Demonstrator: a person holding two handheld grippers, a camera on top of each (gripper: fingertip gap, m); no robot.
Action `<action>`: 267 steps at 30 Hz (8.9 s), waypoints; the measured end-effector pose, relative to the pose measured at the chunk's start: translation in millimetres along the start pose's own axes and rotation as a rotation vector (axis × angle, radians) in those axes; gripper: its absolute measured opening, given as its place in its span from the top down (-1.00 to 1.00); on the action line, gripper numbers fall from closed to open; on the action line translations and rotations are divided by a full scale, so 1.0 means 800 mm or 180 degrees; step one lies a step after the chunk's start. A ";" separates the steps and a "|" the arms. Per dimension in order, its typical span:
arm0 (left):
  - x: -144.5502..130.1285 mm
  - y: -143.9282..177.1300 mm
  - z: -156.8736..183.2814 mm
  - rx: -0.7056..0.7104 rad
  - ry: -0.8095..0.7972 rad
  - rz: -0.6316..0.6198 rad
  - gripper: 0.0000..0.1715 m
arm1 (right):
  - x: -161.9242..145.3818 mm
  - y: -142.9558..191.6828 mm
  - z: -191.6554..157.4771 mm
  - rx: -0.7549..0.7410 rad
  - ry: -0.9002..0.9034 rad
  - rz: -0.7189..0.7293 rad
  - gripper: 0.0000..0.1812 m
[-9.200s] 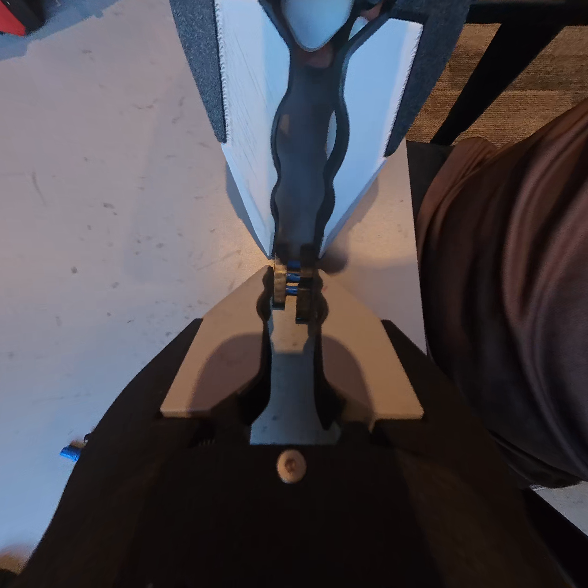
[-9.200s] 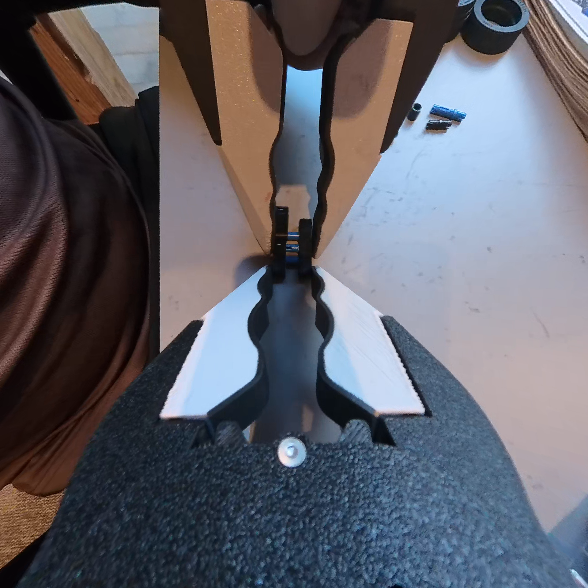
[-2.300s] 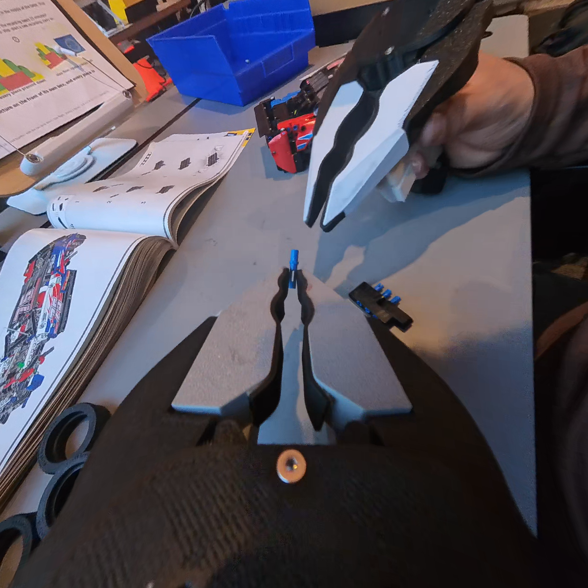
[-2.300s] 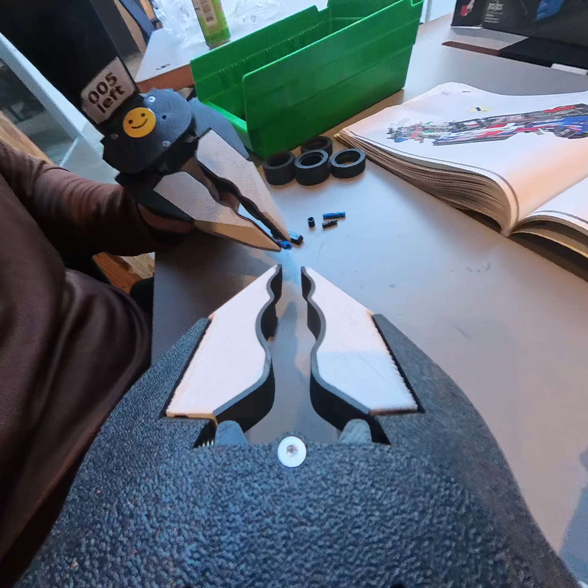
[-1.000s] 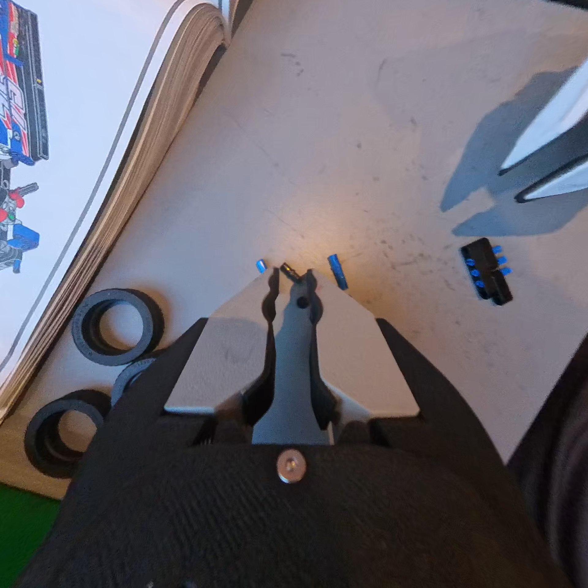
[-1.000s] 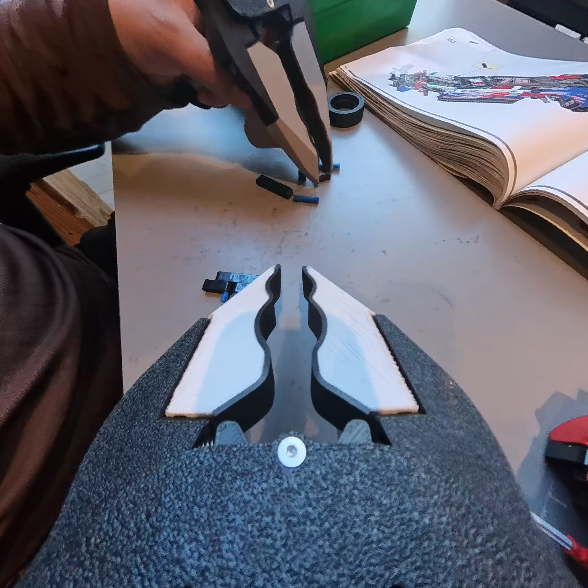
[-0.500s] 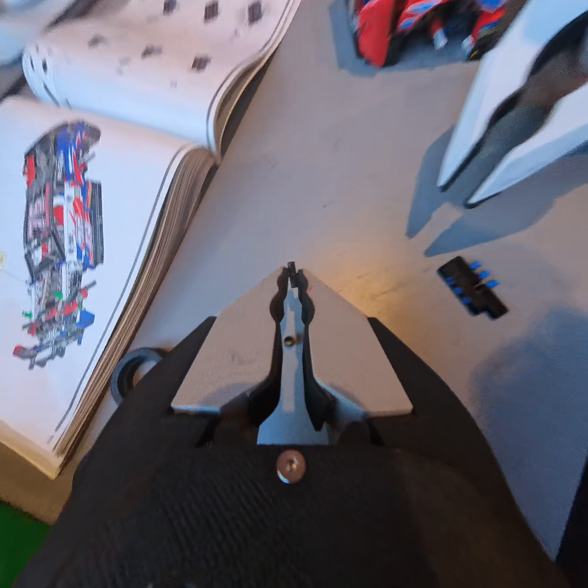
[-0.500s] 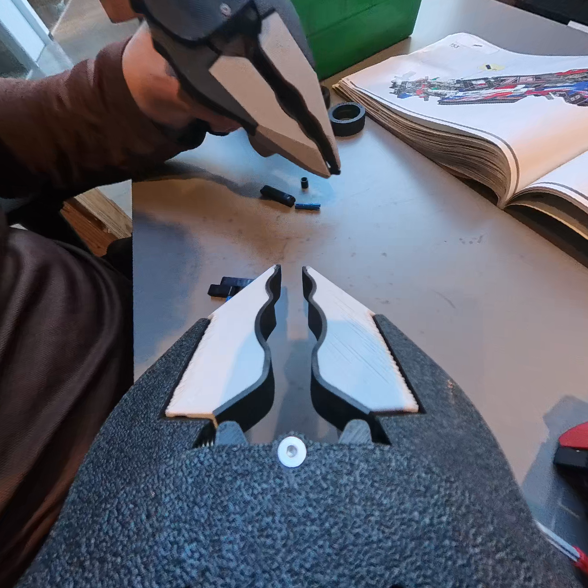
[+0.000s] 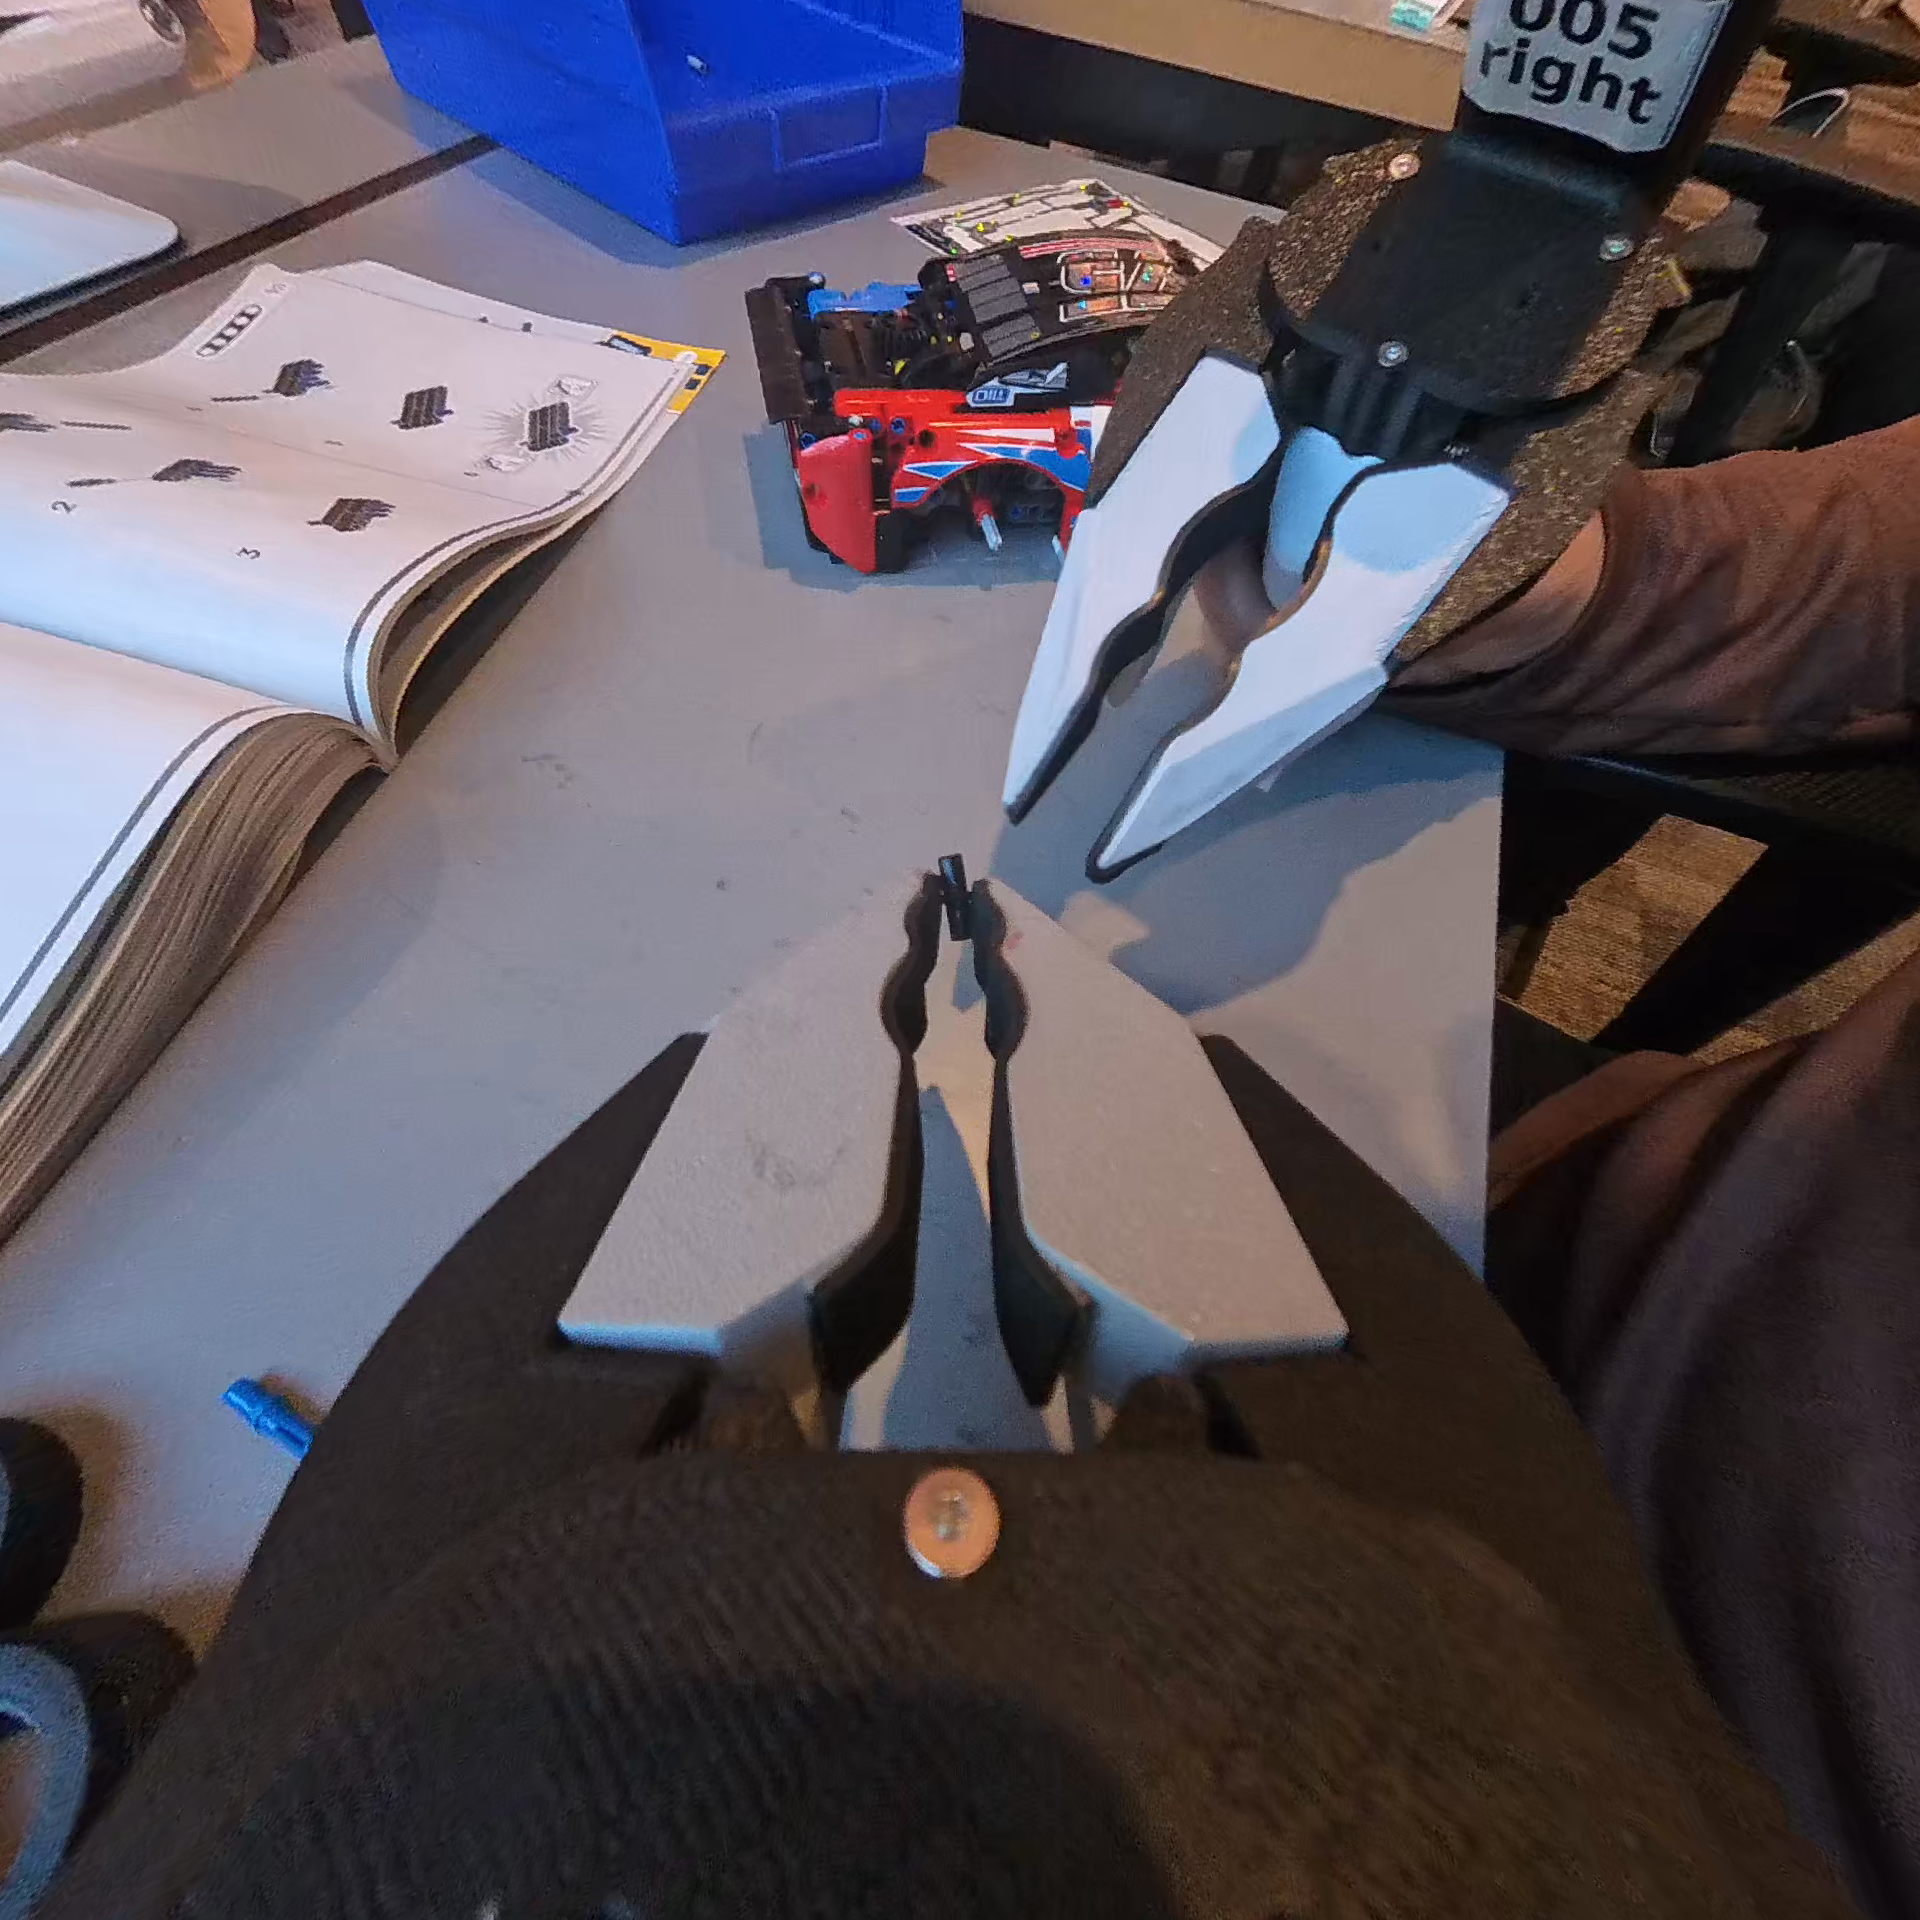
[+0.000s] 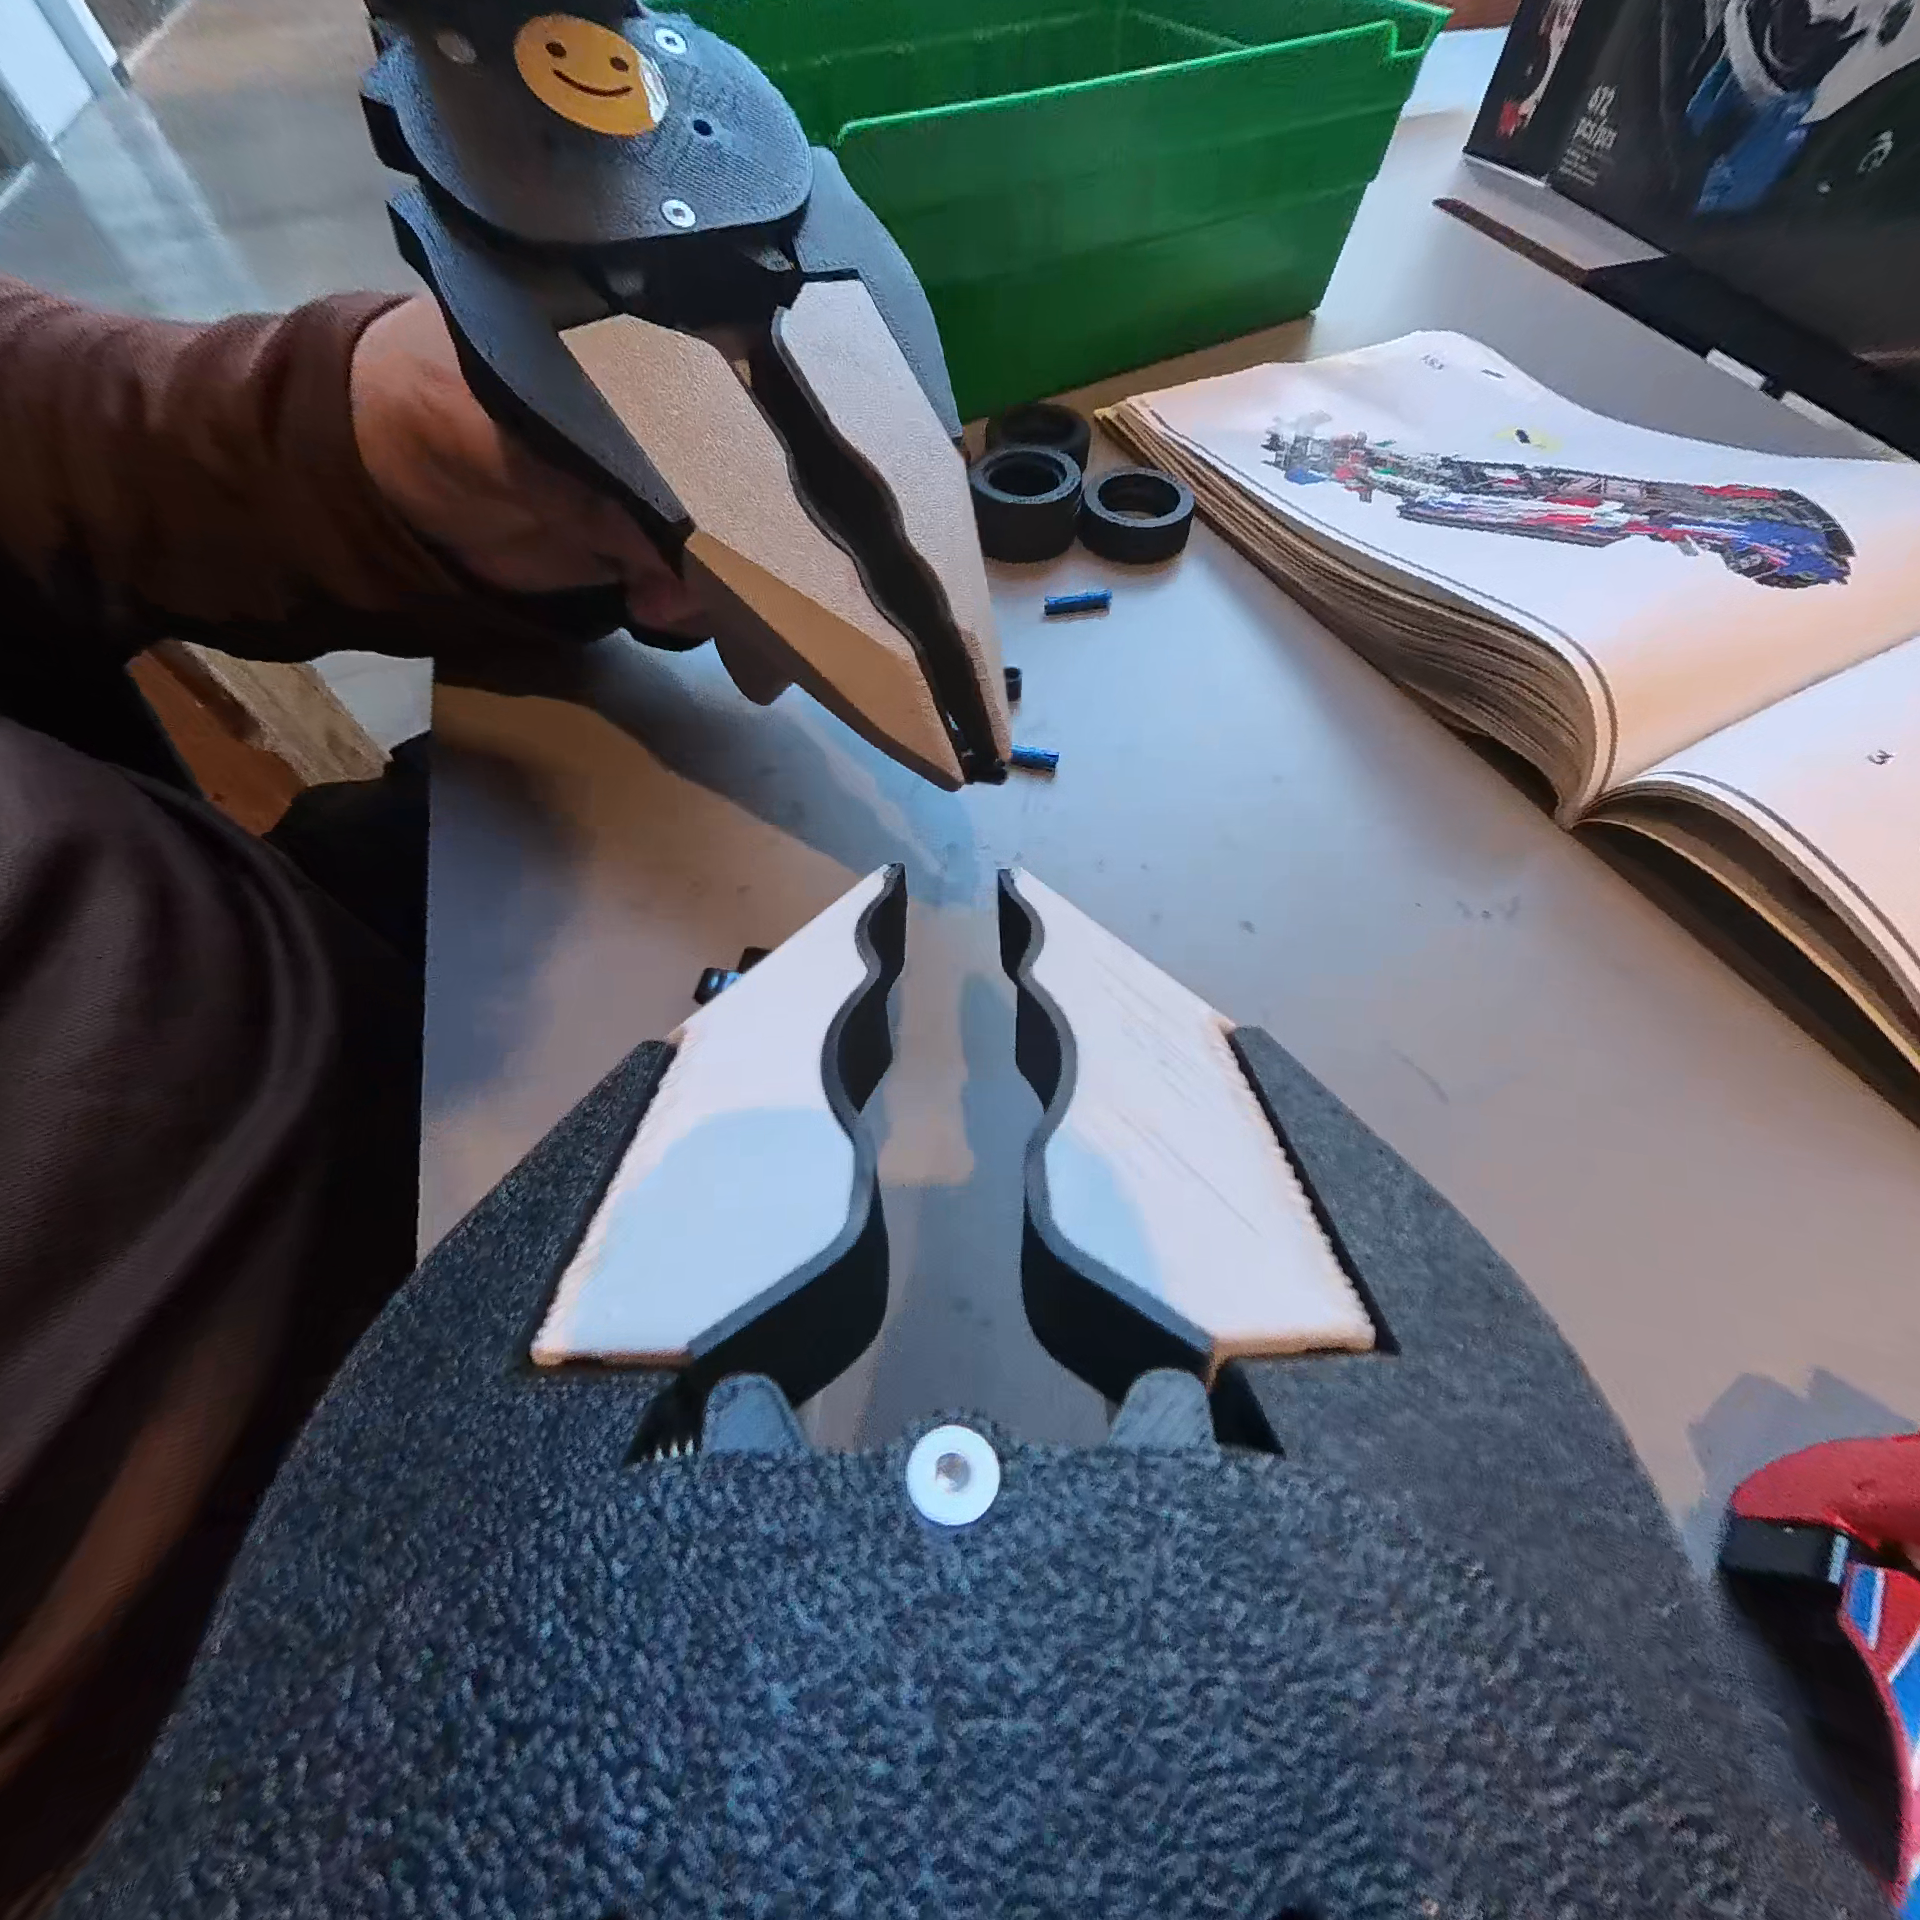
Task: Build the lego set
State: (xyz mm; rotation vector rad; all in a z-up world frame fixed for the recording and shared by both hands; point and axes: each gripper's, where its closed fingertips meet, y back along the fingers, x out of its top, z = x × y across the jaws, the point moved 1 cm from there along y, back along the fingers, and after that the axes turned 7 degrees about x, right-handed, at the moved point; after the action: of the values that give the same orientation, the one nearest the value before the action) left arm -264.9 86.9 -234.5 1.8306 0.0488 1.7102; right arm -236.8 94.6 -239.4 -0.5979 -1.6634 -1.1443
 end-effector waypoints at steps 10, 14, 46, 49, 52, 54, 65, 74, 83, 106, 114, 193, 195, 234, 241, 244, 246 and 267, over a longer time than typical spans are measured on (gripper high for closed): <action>0.018 -0.001 0.013 -0.0175 0.0329 0.0305 0.97 | 0.005 0.001 -0.002 -0.0094 0.0181 0.0017 0.80; 0.015 -0.005 0.013 -0.0212 0.0371 0.0265 0.97 | 0.008 0.006 0.003 -0.0110 0.0139 0.0092 0.80; 0.057 0.015 0.017 -0.1154 0.2686 0.1292 0.97 | 0.038 0.021 0.007 -0.0848 0.0554 0.0274 0.73; 0.057 0.017 0.021 -0.1205 0.2725 0.1274 0.97 | 0.039 0.021 0.003 -0.0903 0.0683 0.0218 0.72; 0.058 0.018 0.026 -0.1222 0.2720 0.1261 0.97 | 0.040 0.018 -0.004 -0.0891 0.0815 0.0184 0.68; 0.058 0.017 0.028 -0.1224 0.2724 0.1256 0.97 | 0.044 0.017 -0.010 -0.0897 0.0901 0.0199 0.68; 0.046 0.011 0.030 -0.1236 0.2867 0.1213 0.97 | 0.050 0.021 -0.015 -0.0951 0.1011 0.0251 0.81; 0.042 0.008 0.030 -0.1276 0.2859 0.1197 0.97 | 0.045 0.020 -0.014 -0.0902 0.0991 0.0202 0.82; 0.036 -0.001 0.030 -0.1051 0.2004 0.0863 0.96 | 0.035 0.019 -0.010 -0.0791 0.1049 0.0070 0.83; 0.034 0.034 -0.076 0.0263 0.0156 0.1062 0.73 | 0.009 0.023 0.055 -0.0901 0.0227 0.0260 0.83; 0.028 0.024 -0.081 0.0184 0.0315 0.1006 0.77 | 0.013 0.033 0.062 -0.0852 0.0098 0.0480 0.83; -0.027 0.038 0.085 0.0584 -0.2374 0.0754 1.00 | 0.050 0.040 0.020 0.0975 -0.1255 0.1577 0.83; -0.033 0.049 0.071 0.0808 -0.2438 0.0658 1.00 | 0.048 0.041 0.020 0.0902 -0.1222 0.1546 0.83; -0.094 0.211 -0.124 0.2011 0.0004 0.0424 0.62 | -0.003 0.003 0.045 -0.0595 -0.0222 0.0084 0.65; -0.090 0.215 -0.122 0.1925 0.0046 0.0543 0.61 | 0.003 0.006 0.042 -0.0525 -0.0178 0.0205 0.88; -0.091 0.211 -0.120 0.1886 0.0016 0.0493 0.60 | 0.005 0.011 0.050 -0.0639 -0.0228 0.0279 0.72; -0.091 0.210 -0.119 0.1865 -0.0015 0.0484 0.59 | 0.007 0.014 0.053 -0.0681 -0.0225 0.0332 0.73; -0.158 0.381 -0.277 0.1462 0.0867 -0.2631 0.69 | 0.009 0.021 0.072 -0.0852 -0.0296 0.0413 0.73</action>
State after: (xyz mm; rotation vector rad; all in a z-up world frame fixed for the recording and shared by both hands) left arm -602.9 -121.5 -215.6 1.5046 1.2158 1.3654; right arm -252.2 152.3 -229.5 -0.9274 -1.5345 -1.2694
